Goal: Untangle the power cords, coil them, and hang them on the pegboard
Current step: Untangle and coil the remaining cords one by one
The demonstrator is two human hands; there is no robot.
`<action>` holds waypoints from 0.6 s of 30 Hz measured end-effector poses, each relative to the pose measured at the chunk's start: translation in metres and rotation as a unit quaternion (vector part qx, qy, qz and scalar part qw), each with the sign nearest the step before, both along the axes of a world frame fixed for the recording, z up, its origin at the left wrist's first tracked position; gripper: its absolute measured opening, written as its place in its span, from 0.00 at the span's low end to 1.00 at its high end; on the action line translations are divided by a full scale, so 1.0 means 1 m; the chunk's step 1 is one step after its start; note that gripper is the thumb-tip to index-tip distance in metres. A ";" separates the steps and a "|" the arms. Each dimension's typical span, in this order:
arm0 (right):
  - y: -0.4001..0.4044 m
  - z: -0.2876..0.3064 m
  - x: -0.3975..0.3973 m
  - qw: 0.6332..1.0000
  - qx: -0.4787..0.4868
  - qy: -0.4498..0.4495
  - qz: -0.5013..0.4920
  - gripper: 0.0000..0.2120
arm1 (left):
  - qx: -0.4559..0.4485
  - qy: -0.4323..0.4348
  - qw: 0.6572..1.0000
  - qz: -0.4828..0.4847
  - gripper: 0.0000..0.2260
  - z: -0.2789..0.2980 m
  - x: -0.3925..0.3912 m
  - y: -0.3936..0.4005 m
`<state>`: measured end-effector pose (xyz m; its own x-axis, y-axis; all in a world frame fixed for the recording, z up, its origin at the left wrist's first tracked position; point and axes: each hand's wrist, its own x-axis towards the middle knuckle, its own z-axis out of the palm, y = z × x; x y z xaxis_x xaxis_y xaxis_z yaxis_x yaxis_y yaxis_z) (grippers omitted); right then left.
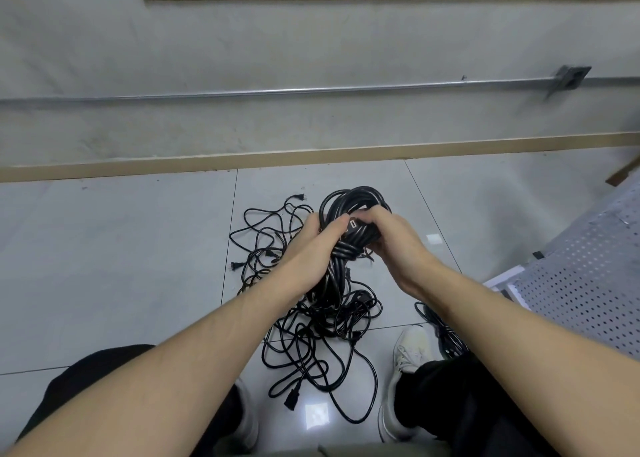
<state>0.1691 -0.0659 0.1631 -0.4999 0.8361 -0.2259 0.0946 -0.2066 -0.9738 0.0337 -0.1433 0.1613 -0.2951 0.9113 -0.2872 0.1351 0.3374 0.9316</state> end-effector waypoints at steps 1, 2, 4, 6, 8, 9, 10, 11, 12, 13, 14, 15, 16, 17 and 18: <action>0.000 0.001 -0.001 1.000 0.013 -0.003 -0.002 0.14 | 0.004 -0.007 1.000 0.005 0.22 0.000 0.002 0.001; 0.000 0.000 -0.002 1.000 0.026 -0.009 -0.003 0.13 | 0.011 -0.017 1.000 0.014 0.21 0.000 0.004 0.001; 0.003 -0.002 -0.003 0.999 0.046 -0.026 -0.011 0.11 | 0.038 -0.042 0.998 0.035 0.18 0.001 0.007 0.001; 0.006 -0.003 -0.006 0.997 0.051 -0.045 -0.037 0.10 | 0.063 -0.060 0.995 0.052 0.16 -0.001 0.010 0.000; 0.007 -0.001 -0.008 0.997 0.045 -0.049 -0.048 0.12 | 0.074 -0.054 0.993 0.071 0.15 0.001 0.013 0.000; 0.008 0.000 -0.009 0.998 0.038 -0.041 -0.044 0.13 | 0.078 -0.053 0.993 0.076 0.16 0.001 0.014 0.001; 0.007 0.001 -0.009 0.999 0.027 -0.034 -0.027 0.15 | 0.079 -0.054 0.992 0.082 0.17 0.000 0.014 0.001; 0.006 0.003 -0.010 0.999 0.019 -0.031 0.002 0.17 | 0.078 -0.052 0.992 0.085 0.16 -0.001 0.014 0.002; 0.006 0.005 -0.008 0.999 0.015 -0.035 0.035 0.18 | 0.078 -0.054 0.992 0.081 0.14 -0.002 0.014 0.002; 0.006 0.006 -0.006 0.997 0.014 -0.039 0.062 0.17 | 0.084 -0.066 0.991 0.075 0.12 -0.002 0.015 0.002; 0.005 0.009 -0.004 0.996 0.013 -0.040 0.076 0.17 | 0.088 -0.087 0.990 0.068 0.11 -0.002 0.015 0.002; 0.005 0.008 -0.002 0.997 0.009 -0.032 0.076 0.16 | 0.089 -0.106 0.988 0.060 0.12 -0.003 0.015 0.003; 0.005 0.008 0.000 0.998 0.000 -0.018 0.064 0.15 | 0.085 -0.121 0.988 0.050 0.13 -0.002 0.015 0.003; 0.004 0.007 0.002 0.999 -0.013 0.002 0.043 0.14 | 0.080 -0.125 0.988 0.041 0.14 -0.003 0.017 0.004; 0.001 0.007 0.002 0.999 -0.034 0.028 0.024 0.11 | 0.074 -0.127 0.988 0.037 0.14 -0.003 0.019 0.004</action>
